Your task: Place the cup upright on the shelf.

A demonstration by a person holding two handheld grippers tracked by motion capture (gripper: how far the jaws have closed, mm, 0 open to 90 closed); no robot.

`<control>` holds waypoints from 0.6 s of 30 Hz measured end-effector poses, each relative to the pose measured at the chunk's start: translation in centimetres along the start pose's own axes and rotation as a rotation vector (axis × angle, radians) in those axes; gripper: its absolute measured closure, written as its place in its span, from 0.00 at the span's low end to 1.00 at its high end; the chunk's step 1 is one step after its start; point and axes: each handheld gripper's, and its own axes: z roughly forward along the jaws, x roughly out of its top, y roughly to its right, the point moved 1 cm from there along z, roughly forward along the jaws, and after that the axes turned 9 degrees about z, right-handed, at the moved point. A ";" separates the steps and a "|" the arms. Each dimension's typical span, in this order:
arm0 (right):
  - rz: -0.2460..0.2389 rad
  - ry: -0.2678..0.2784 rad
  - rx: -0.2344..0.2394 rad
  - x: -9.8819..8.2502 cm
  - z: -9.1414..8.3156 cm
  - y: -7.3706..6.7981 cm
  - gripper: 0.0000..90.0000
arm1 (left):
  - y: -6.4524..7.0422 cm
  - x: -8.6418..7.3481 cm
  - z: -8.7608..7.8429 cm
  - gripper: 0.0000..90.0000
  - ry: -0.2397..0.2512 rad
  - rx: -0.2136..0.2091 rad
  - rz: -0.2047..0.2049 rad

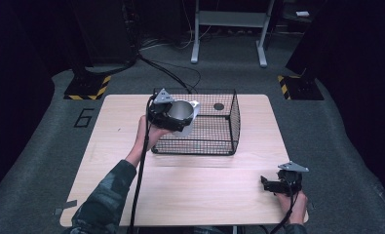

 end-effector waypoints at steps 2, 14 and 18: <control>0.000 0.000 0.000 0.0 0.0 0.0 0.03 | -0.2 0.0 0.4 0.07 -0.007 -0.007 0.004; -0.001 -0.001 0.001 0.0 0.0 0.0 0.03 | -0.9 0.2 3.3 0.07 -0.046 -0.019 0.002; 0.002 0.004 0.002 0.0 0.0 0.0 0.04 | -1.1 0.1 4.3 0.07 -0.063 -0.026 0.005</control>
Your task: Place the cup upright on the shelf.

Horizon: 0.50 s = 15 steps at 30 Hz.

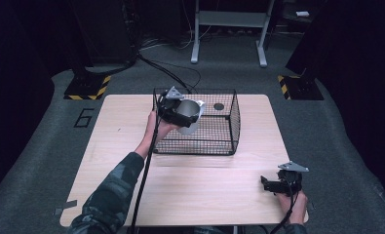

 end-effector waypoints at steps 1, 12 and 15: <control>-0.003 -0.005 0.000 0.0 0.0 0.0 0.04 | -0.1 0.0 0.3 0.07 -0.009 -0.004 0.003; -0.004 -0.003 0.001 0.0 0.0 0.0 0.04 | -0.9 -0.4 2.5 0.07 -0.042 -0.012 0.002; -0.005 -0.004 0.002 0.0 0.0 0.0 0.04 | -1.2 -0.8 3.1 0.07 -0.065 -0.016 0.001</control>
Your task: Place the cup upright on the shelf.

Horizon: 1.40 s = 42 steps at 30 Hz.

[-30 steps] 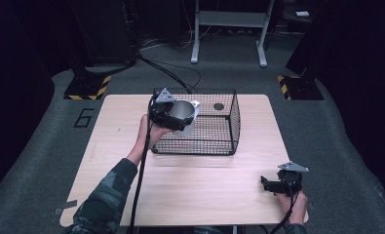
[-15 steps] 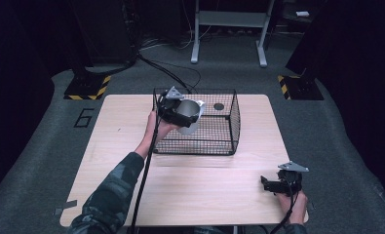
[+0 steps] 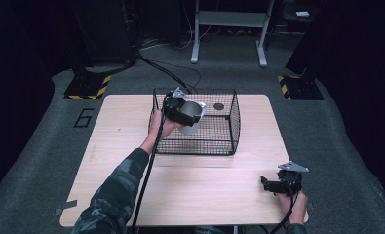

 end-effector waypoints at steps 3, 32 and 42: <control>-0.001 0.000 0.000 0.0 0.0 0.0 0.04 | -0.4 -0.4 0.7 0.07 -0.021 0.000 -0.003; -0.001 0.000 0.001 0.0 0.0 0.0 0.04 | -1.2 -0.8 5.0 0.07 -0.095 0.002 -0.009; -0.001 0.002 0.001 0.0 0.0 0.0 0.04 | -1.4 -0.9 5.6 0.07 -0.087 0.002 -0.019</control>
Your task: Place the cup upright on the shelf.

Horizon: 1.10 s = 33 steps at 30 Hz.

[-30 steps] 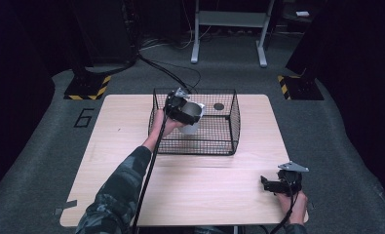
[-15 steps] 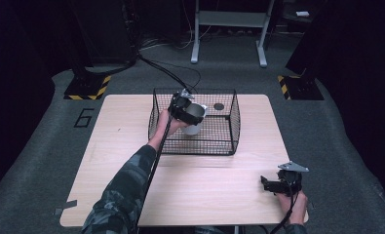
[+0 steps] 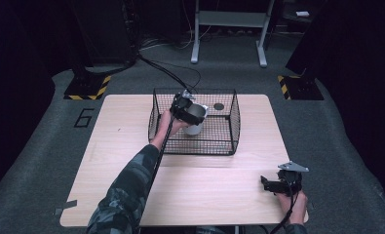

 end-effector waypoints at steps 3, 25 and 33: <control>-0.002 -0.002 -0.001 0.0 0.0 0.0 0.04 | 0.0 -0.1 0.3 0.07 -0.009 -0.001 -0.002; -0.003 -0.001 0.000 0.0 0.0 0.0 0.05 | 0.2 -0.3 1.3 0.07 -0.080 -0.018 0.021; -0.005 -0.002 0.001 0.0 0.0 0.0 0.05 | 0.3 -0.4 0.9 0.07 -0.128 -0.037 0.034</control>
